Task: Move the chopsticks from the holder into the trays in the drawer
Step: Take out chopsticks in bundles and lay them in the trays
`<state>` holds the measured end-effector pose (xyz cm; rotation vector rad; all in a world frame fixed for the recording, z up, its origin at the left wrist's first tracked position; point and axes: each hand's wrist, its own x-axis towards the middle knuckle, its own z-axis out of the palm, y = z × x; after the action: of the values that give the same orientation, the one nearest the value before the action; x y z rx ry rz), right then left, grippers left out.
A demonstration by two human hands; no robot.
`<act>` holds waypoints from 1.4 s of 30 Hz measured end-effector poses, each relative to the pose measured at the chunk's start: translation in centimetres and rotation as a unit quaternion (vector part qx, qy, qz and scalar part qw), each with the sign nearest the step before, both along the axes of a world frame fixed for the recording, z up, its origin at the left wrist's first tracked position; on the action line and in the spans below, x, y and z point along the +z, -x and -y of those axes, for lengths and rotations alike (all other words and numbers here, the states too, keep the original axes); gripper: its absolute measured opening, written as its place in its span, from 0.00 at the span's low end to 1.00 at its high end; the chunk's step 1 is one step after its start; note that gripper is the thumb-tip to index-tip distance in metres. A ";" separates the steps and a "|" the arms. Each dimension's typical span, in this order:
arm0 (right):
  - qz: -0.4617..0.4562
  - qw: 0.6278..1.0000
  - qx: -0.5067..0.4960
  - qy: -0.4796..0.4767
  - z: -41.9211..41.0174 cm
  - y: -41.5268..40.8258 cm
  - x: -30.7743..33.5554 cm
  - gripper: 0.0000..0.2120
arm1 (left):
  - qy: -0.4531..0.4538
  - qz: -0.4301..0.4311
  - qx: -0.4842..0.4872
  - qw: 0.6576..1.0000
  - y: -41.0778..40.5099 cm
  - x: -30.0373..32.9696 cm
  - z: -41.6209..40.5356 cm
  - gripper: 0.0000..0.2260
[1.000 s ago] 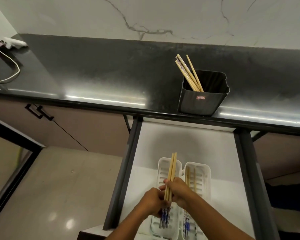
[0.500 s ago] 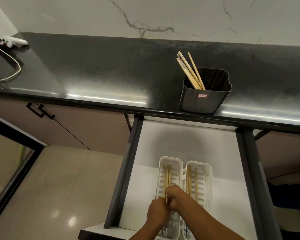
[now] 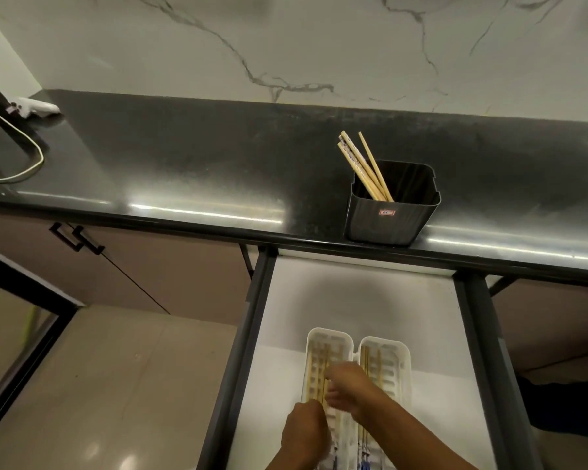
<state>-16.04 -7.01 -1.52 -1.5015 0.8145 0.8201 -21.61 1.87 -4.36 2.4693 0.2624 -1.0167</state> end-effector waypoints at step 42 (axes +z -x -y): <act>0.460 0.706 0.202 0.500 3.3 -26.5 16.0 0.10 | 0.177 0.311 0.190 0.914 -20.9 13.4 -4.4 0.09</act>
<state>10.49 -10.31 14.50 -2.7630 0.0650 -0.2952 -0.67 6.30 9.08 2.1500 0.2965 -0.0788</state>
